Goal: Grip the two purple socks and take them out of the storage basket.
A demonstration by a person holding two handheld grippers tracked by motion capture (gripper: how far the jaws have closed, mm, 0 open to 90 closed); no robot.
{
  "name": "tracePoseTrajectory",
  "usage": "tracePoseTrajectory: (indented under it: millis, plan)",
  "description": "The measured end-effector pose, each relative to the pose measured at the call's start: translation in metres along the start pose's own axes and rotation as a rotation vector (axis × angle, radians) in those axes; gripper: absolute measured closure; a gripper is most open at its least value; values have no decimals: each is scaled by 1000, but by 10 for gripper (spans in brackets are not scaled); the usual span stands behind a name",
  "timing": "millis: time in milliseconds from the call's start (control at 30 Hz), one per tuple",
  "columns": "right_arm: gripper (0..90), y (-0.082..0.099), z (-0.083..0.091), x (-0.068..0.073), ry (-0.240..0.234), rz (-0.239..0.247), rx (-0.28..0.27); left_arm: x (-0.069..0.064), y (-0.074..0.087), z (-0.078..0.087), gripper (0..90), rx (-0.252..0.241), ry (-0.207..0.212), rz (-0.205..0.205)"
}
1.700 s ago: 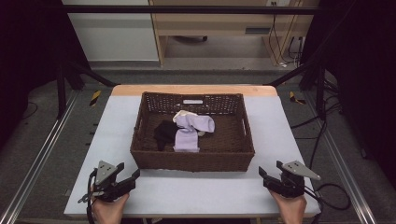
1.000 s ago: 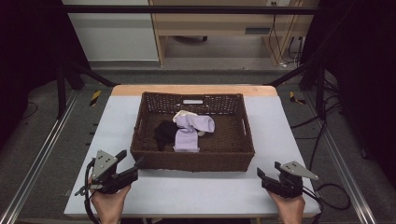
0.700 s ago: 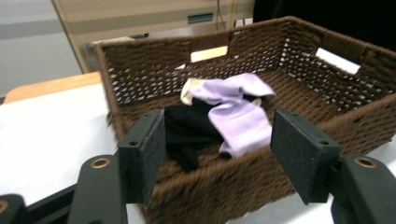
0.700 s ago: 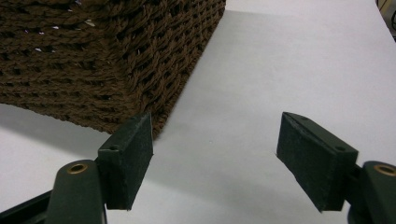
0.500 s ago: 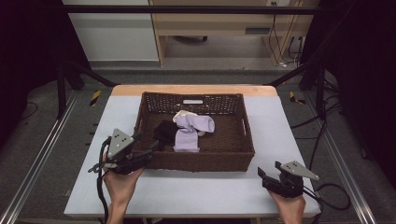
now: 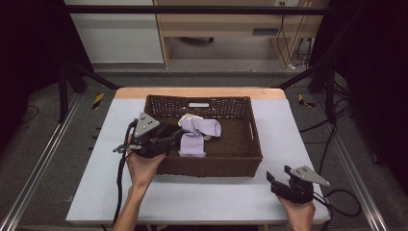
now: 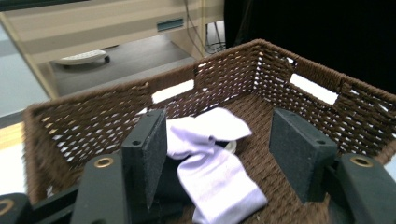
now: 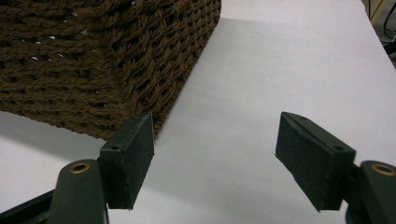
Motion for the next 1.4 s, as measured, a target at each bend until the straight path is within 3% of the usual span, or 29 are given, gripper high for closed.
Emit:
tracePoseTrajectory:
  millis: [67, 200, 267, 467, 800, 1033, 1100, 1233, 1400]
  plan:
    - [280, 0, 0, 0, -2, 0, 0, 0, -3, -8, 381, 8, 21, 4]
    - [280, 0, 0, 0, -2, 0, 1, 1, -6, -24, 389, 23, 20, -3]
    - [281, 0, 0, 0, -2, -2, 0, 4, -8, -35, 393, 24, 28, 19]
    - [285, 0, 0, -1, 0, 2, 1, 13, -13, -55, 398, 62, 12, 59]
    - [288, 0, -1, -1, 0, 2, 6, 16, -21, -80, 427, 94, -28, 42]
    - [293, 0, -1, -1, 0, 7, 6, 19, -22, -110, 426, 158, -42, 57]
    - [295, 0, 0, -1, -3, 5, 8, 18, -19, -119, 426, 178, -40, 80]
    - [298, 0, -1, -1, -1, 13, 6, 17, -16, -134, 435, 227, -49, 79]
    - [302, 0, -1, -1, -5, 12, 11, 14, -18, -143, 459, 254, -54, 69]
Point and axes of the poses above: each handheld gripper's, and its own axes: z roughly backward along the jaws, y roughly out of its underside, x roughly to its left, the point moved 2 cm from there along -z, roughly forward along the jaws, and after that the axes turned 4 degrees about -z, right-handed, at the moved point
